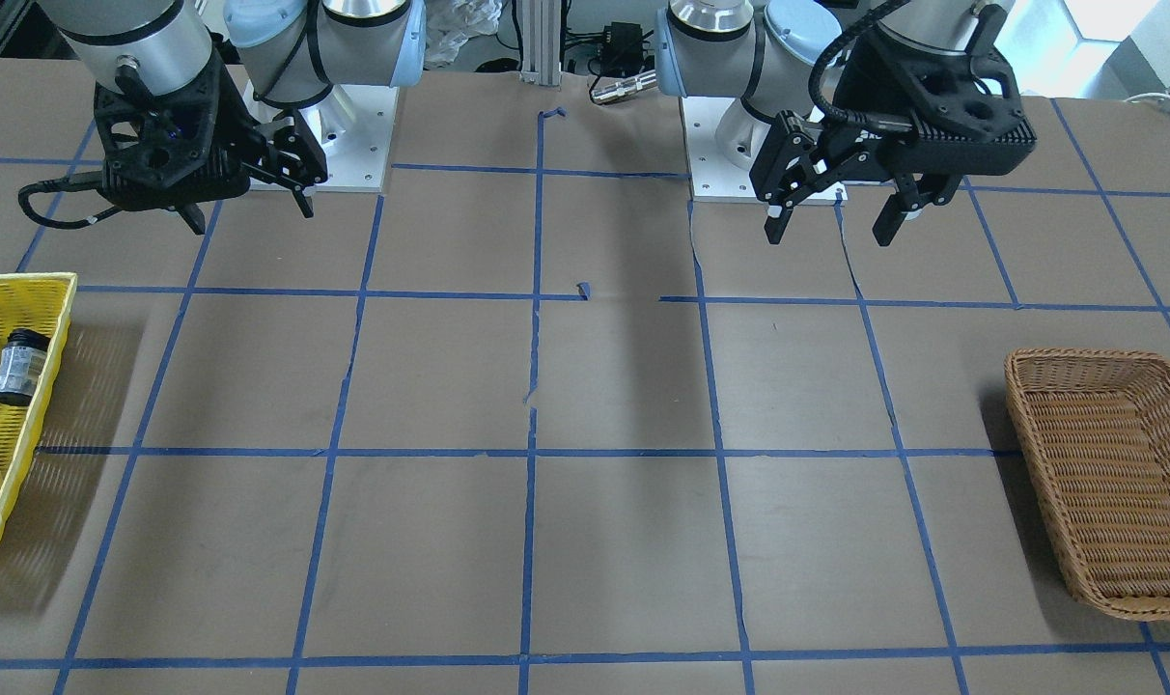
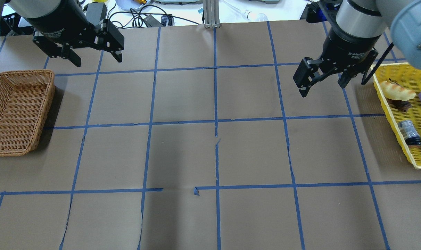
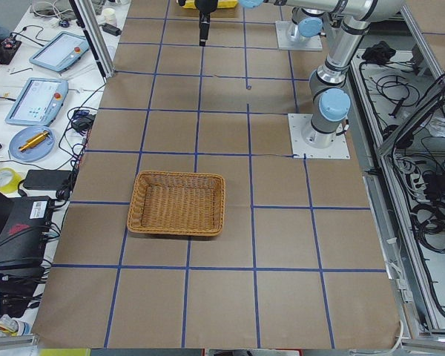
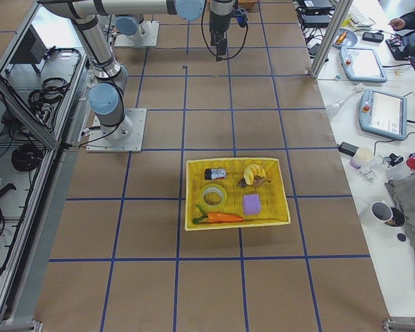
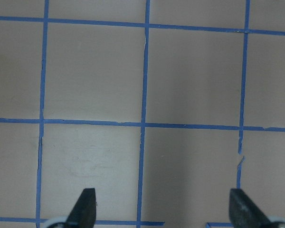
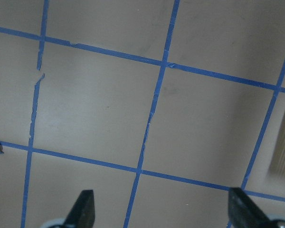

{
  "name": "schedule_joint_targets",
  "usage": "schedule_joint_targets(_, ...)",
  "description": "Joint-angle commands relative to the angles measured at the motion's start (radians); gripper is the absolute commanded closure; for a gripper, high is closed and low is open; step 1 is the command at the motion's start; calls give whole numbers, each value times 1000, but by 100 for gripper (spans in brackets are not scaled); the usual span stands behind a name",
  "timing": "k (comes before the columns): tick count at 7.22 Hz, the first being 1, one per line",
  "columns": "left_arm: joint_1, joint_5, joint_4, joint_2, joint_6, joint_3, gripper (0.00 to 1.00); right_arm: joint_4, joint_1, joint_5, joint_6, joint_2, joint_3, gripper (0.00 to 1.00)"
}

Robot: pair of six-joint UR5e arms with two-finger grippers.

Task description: Transfer tape with both arms

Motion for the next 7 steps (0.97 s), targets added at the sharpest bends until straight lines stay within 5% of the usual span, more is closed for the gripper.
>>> schedule_joint_targets(1,1,-1,1,-1,-2,0,0,0,1,3,0,1,-1,0)
schedule_joint_targets(7,-2,-1,-11,-4,6,-1,0,-3,1,0,2,4,3,0)
